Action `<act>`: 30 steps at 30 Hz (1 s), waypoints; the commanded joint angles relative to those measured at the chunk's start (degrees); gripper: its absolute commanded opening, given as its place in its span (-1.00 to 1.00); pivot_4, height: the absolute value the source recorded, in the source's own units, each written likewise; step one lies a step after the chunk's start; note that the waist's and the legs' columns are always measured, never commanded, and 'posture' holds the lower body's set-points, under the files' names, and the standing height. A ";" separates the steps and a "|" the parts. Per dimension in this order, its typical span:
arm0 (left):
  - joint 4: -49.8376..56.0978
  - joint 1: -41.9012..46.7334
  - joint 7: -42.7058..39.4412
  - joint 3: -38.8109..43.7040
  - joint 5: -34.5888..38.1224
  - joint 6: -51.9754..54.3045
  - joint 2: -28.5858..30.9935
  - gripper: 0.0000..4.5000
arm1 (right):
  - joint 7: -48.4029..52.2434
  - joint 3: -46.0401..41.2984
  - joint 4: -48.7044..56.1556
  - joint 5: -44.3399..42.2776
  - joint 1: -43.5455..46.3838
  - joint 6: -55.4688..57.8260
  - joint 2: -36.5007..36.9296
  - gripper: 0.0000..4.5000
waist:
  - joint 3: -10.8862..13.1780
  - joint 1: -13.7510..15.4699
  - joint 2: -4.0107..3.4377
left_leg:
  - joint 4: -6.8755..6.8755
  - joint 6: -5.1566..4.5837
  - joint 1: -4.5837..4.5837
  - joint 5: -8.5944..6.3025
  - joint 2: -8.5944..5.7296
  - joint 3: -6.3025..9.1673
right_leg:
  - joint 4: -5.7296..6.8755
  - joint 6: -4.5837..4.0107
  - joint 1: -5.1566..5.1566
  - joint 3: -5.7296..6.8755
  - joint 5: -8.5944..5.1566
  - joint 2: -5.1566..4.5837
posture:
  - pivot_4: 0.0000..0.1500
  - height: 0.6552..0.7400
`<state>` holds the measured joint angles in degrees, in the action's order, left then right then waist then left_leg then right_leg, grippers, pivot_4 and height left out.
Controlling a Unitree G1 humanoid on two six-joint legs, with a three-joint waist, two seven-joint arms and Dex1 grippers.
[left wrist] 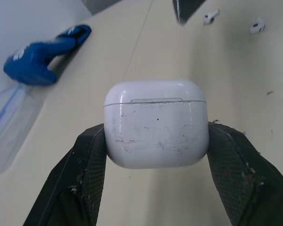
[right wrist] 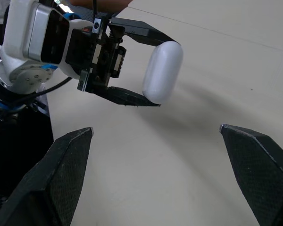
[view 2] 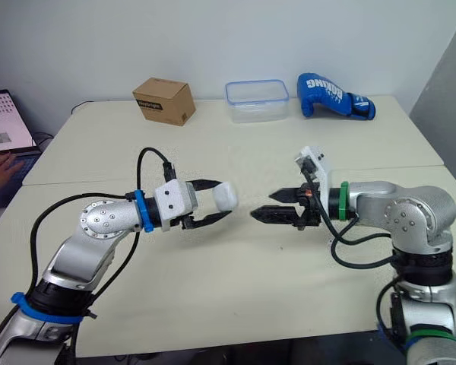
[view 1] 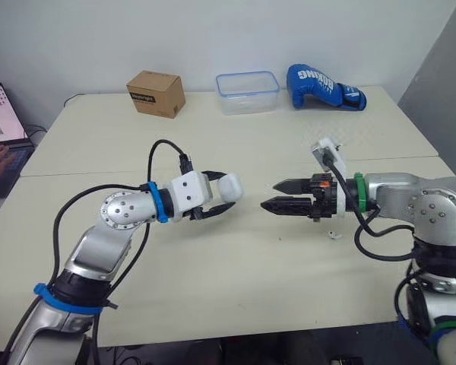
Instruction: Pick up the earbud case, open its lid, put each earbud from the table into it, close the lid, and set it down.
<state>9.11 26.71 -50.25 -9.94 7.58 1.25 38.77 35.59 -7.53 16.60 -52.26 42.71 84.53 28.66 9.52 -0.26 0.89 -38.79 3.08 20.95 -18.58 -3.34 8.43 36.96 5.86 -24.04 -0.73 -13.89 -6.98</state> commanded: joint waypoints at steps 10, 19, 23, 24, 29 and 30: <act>-0.96 3.91 -3.91 -1.45 -0.99 -10.85 -4.57 0.22 | -15.36 -9.40 -7.51 -12.70 3.73 7.97 -9.34 1.00 | -0.01 -0.58 -0.02 | -0.01 0.00 0.00 0.00 -0.02 -0.01 | 0.06 0.01 -0.04 -0.03 0.00 0.01 | 1.00 0.78; -1.29 4.74 -4.28 -1.74 -1.90 -10.82 -5.60 0.22 | -24.94 -8.98 -10.07 -22.99 2.93 7.97 -9.63 1.00 | -0.01 -1.58 -0.02 | 0.00 -0.01 0.00 0.00 -0.01 0.00 | 0.06 0.01 -0.04 -0.03 0.00 0.02 | 1.00 0.78; -1.71 5.00 -4.27 -1.60 -2.09 -10.98 -5.74 0.22 | -28.15 -8.83 -10.51 -26.62 2.84 7.97 -9.60 0.60 | -0.01 -1.59 -0.03 | 0.00 -0.01 0.00 0.00 -0.01 0.00 | 0.05 0.01 -0.04 -0.03 0.00 0.02 | 1.00 0.78; -1.76 5.12 -4.25 -1.57 -2.08 -10.94 -5.79 0.22 | -28.77 -8.64 -10.58 -27.48 2.84 7.97 -9.47 0.46 | -0.01 -1.59 -0.03 | 0.00 -0.01 0.00 0.00 -0.01 0.00 | 0.05 0.01 -0.04 -0.03 0.00 0.02 | 1.00 0.78; -1.66 5.51 -3.90 -1.54 -2.06 -10.51 -6.23 0.22 | -31.69 -7.56 -11.03 -30.77 2.51 7.63 -8.89 0.46 | -0.01 -1.58 -0.02 | 0.00 -0.01 0.00 0.01 -0.01 0.00 | 0.06 0.01 -0.04 -0.04 0.00 0.02 | 1.00 0.78; -1.73 5.60 -3.84 -1.52 -2.08 -10.45 -6.35 0.22 | -32.13 -7.23 -11.11 -31.30 2.39 7.44 -8.67 0.46 | -0.01 -1.58 -0.03 | 0.00 -0.01 0.00 0.00 -0.01 0.01 | 0.05 0.01 -0.04 -0.03 0.00 0.02 | 1.00 0.78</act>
<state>6.36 31.18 -54.54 -12.02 5.34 -8.99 32.67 4.29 -14.81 4.79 -80.97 44.70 92.03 19.53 9.51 -1.85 0.87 -38.79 3.07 20.95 -18.57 -3.35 8.44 37.02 5.87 -24.07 -0.77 -13.88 -6.96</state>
